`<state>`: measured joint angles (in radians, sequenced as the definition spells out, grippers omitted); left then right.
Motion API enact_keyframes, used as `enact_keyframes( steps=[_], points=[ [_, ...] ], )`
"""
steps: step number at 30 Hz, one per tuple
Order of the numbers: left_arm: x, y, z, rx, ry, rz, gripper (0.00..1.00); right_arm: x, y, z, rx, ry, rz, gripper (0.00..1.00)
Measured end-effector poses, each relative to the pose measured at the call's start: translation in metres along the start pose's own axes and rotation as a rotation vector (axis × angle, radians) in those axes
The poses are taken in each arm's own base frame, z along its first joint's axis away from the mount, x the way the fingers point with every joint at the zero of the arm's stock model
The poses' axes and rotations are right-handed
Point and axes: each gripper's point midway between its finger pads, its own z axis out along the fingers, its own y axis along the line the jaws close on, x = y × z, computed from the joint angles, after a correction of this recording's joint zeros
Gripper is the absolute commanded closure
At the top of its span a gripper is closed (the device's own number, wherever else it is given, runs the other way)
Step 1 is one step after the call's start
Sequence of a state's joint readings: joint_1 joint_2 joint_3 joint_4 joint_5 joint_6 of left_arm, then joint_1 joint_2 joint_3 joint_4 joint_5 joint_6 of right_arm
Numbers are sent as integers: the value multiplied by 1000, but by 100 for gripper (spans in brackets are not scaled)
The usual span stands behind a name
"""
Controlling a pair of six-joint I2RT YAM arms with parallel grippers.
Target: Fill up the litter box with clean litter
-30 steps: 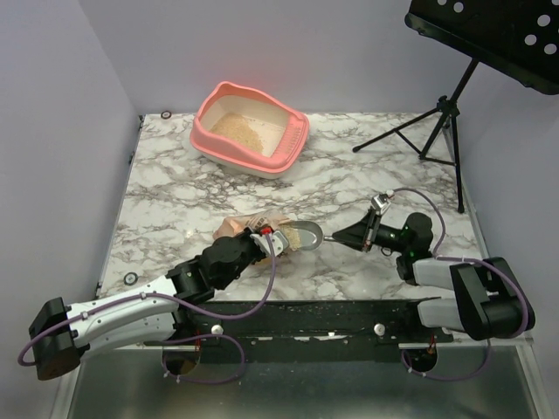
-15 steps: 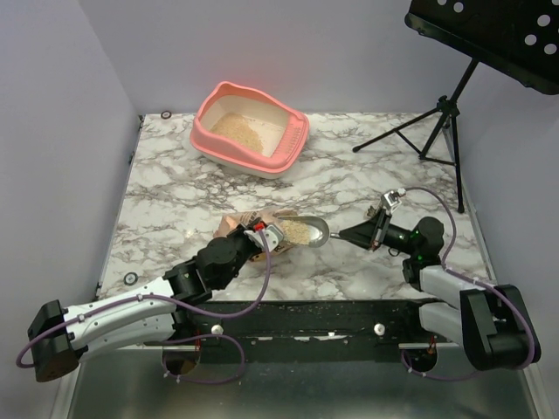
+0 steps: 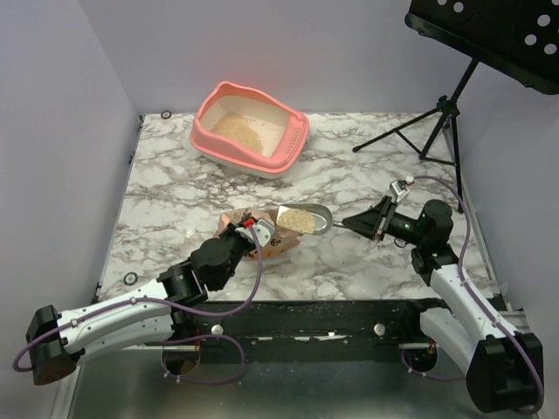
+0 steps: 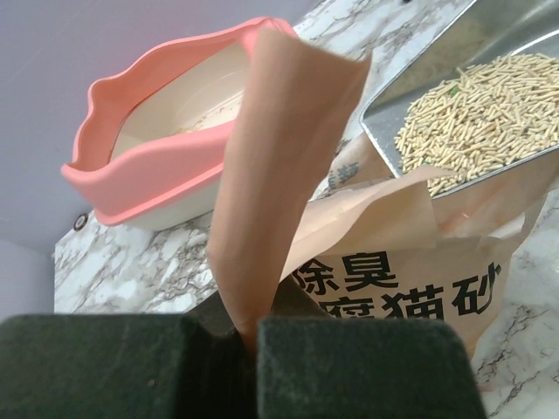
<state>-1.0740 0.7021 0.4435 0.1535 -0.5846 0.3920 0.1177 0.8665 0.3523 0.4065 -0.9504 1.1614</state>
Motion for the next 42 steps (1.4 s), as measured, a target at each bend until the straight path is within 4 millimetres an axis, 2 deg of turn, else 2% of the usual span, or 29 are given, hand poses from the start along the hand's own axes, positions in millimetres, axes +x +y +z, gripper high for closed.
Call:
enact_keyframes(
  steps=[5,9,14,20,27,35,42],
  points=[
    [2,10,-2,-55,24,0,100,-4,4,0,39,2,49,99],
    [3,16,-3,-77,39,4,100,-15,15,2,53,-15,62,99],
    [3,17,-4,-81,44,5,100,-46,34,10,63,-93,56,99],
    [4,19,-7,-79,46,2,100,-92,34,30,108,-192,80,99],
    [4,19,-9,-75,45,-11,100,-151,22,84,129,-264,57,99],
    [3,20,-11,-73,41,-17,100,-196,6,176,145,-235,-57,99],
    [4,22,-13,-74,40,-18,100,-225,-13,216,231,-266,-211,99]
  ],
)
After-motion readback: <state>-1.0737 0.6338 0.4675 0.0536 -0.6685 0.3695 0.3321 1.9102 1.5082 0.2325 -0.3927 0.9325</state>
